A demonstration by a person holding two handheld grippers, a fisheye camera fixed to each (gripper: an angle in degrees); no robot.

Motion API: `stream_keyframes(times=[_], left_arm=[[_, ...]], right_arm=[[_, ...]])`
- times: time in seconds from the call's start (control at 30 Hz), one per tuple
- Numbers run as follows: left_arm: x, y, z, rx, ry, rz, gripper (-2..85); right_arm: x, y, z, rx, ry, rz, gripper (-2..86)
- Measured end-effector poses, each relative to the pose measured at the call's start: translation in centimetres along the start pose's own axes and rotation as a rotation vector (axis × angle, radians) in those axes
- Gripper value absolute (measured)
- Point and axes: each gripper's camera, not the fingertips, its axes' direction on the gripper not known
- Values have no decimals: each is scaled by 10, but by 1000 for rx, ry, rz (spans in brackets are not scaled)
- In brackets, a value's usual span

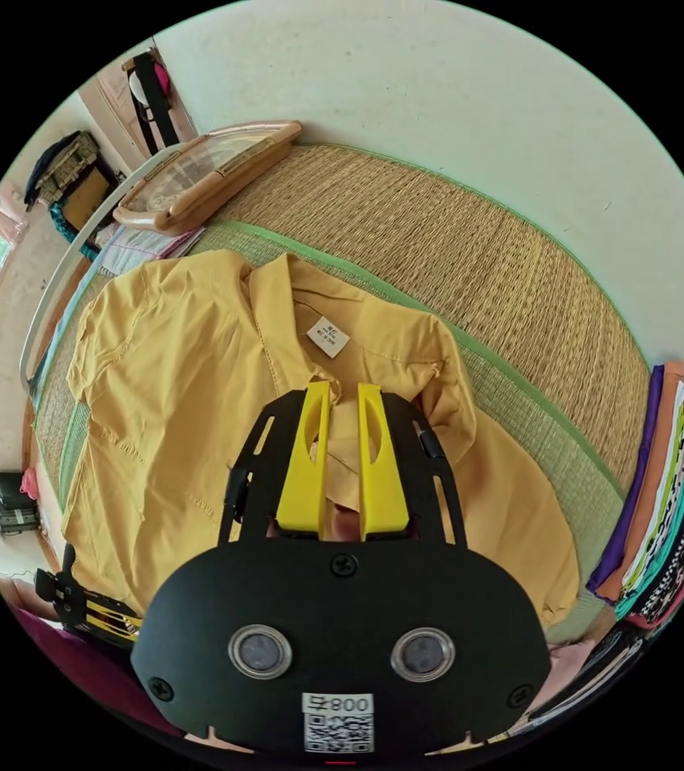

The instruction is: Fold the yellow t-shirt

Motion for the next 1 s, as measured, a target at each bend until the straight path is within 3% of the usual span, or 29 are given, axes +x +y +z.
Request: stream_keyframes(times=[0.27, 0.5, 0.83, 1.0], left_arm=[[6, -10, 4, 18, 37, 5, 61], [20, -26, 21, -9, 60, 35, 61], [24, -58, 38, -10, 64, 34, 62], [25, -74, 42, 6, 69, 28, 61]], right_arm=[[71, 97, -37, 120, -34, 83, 76], [128, 152, 20, 94, -220, 246, 81], [183, 175, 79, 77, -282, 338, 20], [220, 206, 75, 162, -377, 366, 8]])
